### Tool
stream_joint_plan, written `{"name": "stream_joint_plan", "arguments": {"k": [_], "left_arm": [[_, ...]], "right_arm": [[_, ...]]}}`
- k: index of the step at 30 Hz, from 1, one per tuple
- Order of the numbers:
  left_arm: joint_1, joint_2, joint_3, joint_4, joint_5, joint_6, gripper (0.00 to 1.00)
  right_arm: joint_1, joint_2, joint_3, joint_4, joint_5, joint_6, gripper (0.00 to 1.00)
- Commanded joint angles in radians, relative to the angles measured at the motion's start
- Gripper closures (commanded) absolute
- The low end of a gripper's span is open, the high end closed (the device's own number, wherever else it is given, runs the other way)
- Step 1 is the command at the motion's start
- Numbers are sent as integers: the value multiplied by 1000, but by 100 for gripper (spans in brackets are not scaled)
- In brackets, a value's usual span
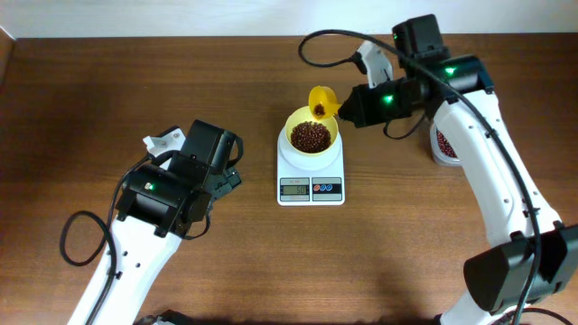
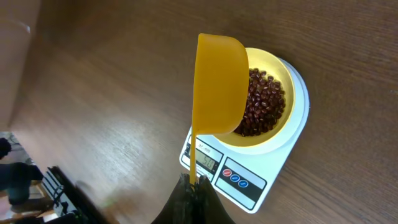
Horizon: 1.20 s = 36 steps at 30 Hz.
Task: Scoop item into bowl and weigh 50g on scale
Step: 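Move the scoop with the right gripper back over the bean tub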
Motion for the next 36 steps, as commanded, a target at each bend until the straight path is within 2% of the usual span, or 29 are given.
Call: {"name": "stream_joint_plan", "arguments": {"k": [1,5,13,17,21,27,32,36], "left_arm": [[4,-12,2,-1,-9,1,1],[4,-12,2,-1,-10,1,1],[4,-12,2,-1,-9,1,1],[4,-12,2,-1,-9,1,1],[4,-12,2,-2,-9,1,1],[4,-12,2,-1,-9,1,1],[4,-12,2,-2,-9,1,1],[4,-12,2,-1,-10,1,1]], "right_arm": [[-24,11,19,0,-42,4,96],[-60,11,19,3,-44,4,96],[-225,11,19,7,-44,0,96],[-248,11,19,7,-34,-37,96],[-248,11,19,-29,176,-39,96],[-253,11,19,-64,233,-86,96],[-296,11,19,-87,152,-86,96],[-395,11,19,-87,77,-86,96]]}}
